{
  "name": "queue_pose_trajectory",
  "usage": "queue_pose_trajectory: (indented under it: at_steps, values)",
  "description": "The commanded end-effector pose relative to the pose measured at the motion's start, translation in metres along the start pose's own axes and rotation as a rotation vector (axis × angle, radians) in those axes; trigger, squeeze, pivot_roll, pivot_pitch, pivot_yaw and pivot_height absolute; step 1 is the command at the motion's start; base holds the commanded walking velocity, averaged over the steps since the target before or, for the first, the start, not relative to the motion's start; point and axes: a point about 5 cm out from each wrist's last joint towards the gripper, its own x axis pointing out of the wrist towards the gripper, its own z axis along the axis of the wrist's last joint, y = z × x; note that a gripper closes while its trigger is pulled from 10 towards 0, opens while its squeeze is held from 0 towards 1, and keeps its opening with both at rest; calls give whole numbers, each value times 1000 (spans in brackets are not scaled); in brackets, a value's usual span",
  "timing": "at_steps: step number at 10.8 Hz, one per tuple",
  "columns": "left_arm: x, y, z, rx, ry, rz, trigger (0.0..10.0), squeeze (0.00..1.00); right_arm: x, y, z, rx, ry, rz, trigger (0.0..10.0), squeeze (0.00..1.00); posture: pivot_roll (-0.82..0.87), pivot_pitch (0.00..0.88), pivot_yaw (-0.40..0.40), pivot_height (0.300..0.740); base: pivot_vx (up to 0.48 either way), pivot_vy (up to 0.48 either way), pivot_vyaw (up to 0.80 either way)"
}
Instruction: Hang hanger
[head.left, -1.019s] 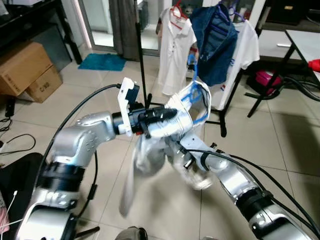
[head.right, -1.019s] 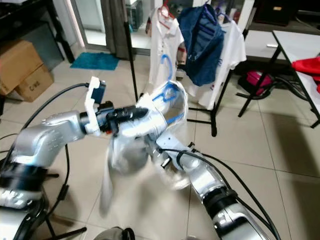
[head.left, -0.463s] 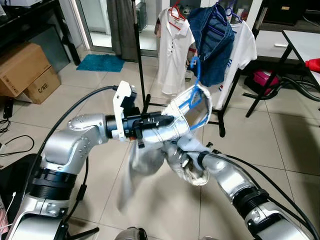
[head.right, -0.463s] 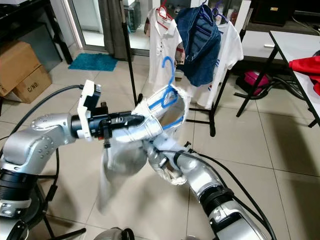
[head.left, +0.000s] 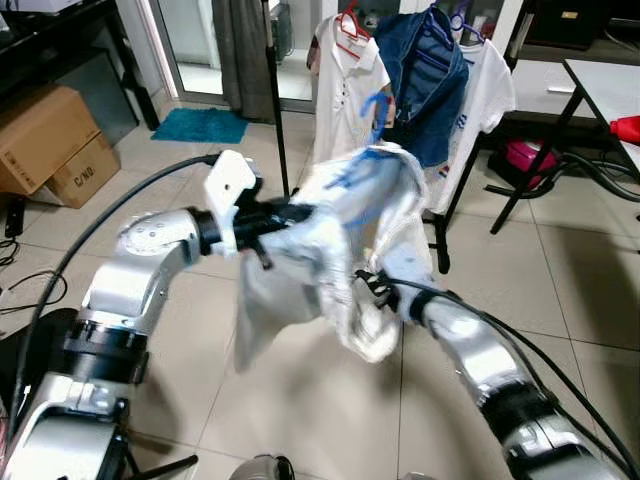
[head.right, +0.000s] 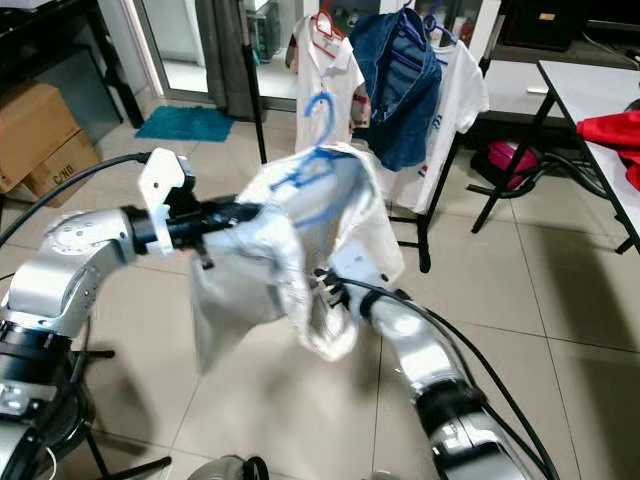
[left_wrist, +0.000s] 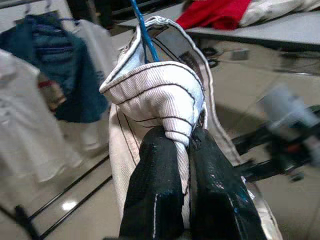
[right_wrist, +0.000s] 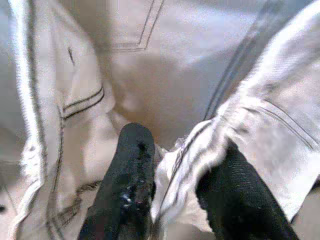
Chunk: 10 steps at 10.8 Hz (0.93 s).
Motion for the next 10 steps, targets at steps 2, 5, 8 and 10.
queue_pose_trajectory:
  at_steps: [2, 5, 8, 10]
  values:
    - [-15, 26, 13, 80, -64, 134, 0, 0, -14, 5, 10, 27, -130, 120, 10000, 1000, -84, 0, 83, 740, 0, 0, 0]
    - [-24, 32, 3, 157, -14, 100, 0, 0, -36, -9, 18, 71, -246, 72, 10000, 1000, -94, 0, 80, 740, 0, 0, 0]
    - [-31, 24, -12, 185, 3, 43, 0, 0, -54, -77, 71, 136, -469, -220, 10000, 0, -106, 0, 77, 740, 0, 0, 0]
    - [-29, 13, -11, 182, -40, -23, 0, 0, -46, -96, 85, 118, -451, -279, 10000, 0, -96, 0, 63, 740, 0, 0, 0]
